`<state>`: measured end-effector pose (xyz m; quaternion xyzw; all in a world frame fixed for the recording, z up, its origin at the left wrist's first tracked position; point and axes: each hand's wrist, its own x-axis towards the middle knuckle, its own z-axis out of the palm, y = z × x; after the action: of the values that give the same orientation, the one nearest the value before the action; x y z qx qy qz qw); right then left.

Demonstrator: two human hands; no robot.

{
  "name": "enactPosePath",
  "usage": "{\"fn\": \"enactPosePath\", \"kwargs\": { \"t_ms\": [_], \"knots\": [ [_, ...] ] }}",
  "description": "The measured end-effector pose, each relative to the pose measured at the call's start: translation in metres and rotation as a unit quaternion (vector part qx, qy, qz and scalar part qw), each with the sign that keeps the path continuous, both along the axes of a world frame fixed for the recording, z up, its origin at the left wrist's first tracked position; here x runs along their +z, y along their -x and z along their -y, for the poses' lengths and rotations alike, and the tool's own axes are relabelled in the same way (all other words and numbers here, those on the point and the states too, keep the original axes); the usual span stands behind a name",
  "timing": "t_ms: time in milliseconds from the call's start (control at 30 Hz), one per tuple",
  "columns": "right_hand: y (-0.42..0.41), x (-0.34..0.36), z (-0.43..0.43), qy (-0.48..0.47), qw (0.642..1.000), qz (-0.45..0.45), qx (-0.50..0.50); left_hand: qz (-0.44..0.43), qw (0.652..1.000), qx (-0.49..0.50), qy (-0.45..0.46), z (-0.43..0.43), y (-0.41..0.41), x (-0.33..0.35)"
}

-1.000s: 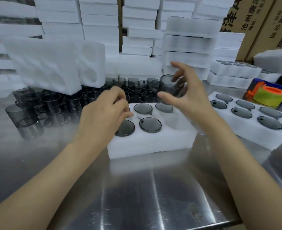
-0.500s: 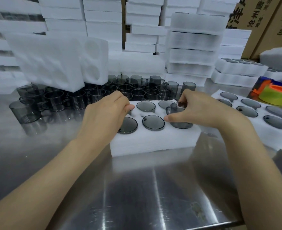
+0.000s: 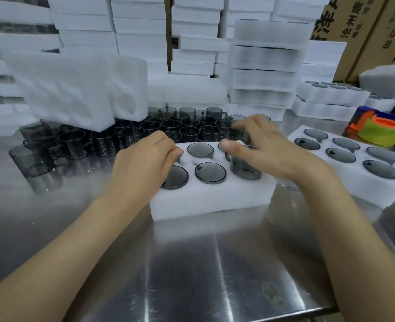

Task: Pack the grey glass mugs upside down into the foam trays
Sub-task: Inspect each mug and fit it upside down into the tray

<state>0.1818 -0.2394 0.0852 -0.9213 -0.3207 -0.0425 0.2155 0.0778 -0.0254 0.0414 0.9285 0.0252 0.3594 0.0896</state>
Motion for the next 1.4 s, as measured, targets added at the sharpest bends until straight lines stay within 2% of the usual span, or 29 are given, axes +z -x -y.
{"fn": "enactPosePath", "kwargs": {
  "t_ms": [67,100,133,267,333,767,900,1000,1100,1133,1267,1400],
  "knots": [
    [-0.001,-0.002,-0.008,-0.097,0.99,0.1,0.012,-0.009,1.0,0.003,0.001,0.0,0.0,0.0],
    [-0.002,-0.004,-0.011,-0.106,0.986,0.126,0.015,-0.011,1.0,0.003,0.002,0.0,0.0,0.0],
    [-0.006,-0.007,-0.014,-0.09,0.988,0.121,0.026,-0.012,1.0,0.003,0.005,0.0,0.0,-0.001],
    [-0.019,-0.02,-0.012,0.019,0.995,-0.047,0.086,-0.021,1.0,0.009,0.019,-0.001,-0.001,-0.001],
    [-0.023,-0.021,-0.009,0.042,0.991,-0.073,0.104,-0.026,0.999,0.012,0.024,-0.002,-0.002,-0.001],
    [-0.017,-0.025,-0.015,0.194,0.975,-0.011,0.108,-0.014,0.999,0.029,0.025,-0.003,-0.006,-0.005],
    [-0.019,-0.029,-0.017,0.217,0.971,-0.021,0.093,-0.002,0.999,0.035,0.035,-0.003,-0.008,-0.005],
    [-0.022,-0.031,-0.019,0.159,0.982,-0.054,0.092,-0.004,0.999,0.041,0.035,-0.003,-0.007,-0.005],
    [-0.024,-0.028,-0.007,-0.016,0.987,-0.132,0.092,-0.014,0.998,0.048,0.034,-0.005,-0.005,-0.004],
    [-0.024,-0.026,-0.001,-0.045,0.984,-0.148,0.088,-0.019,0.998,0.052,0.037,-0.006,-0.005,-0.004],
    [-0.026,-0.022,0.017,-0.025,0.993,-0.101,0.046,-0.04,0.996,0.06,0.052,-0.009,-0.004,-0.003],
    [-0.023,-0.013,0.021,-0.02,0.997,-0.042,0.053,-0.044,0.996,0.058,0.053,-0.007,-0.003,-0.002]
  ]
}}
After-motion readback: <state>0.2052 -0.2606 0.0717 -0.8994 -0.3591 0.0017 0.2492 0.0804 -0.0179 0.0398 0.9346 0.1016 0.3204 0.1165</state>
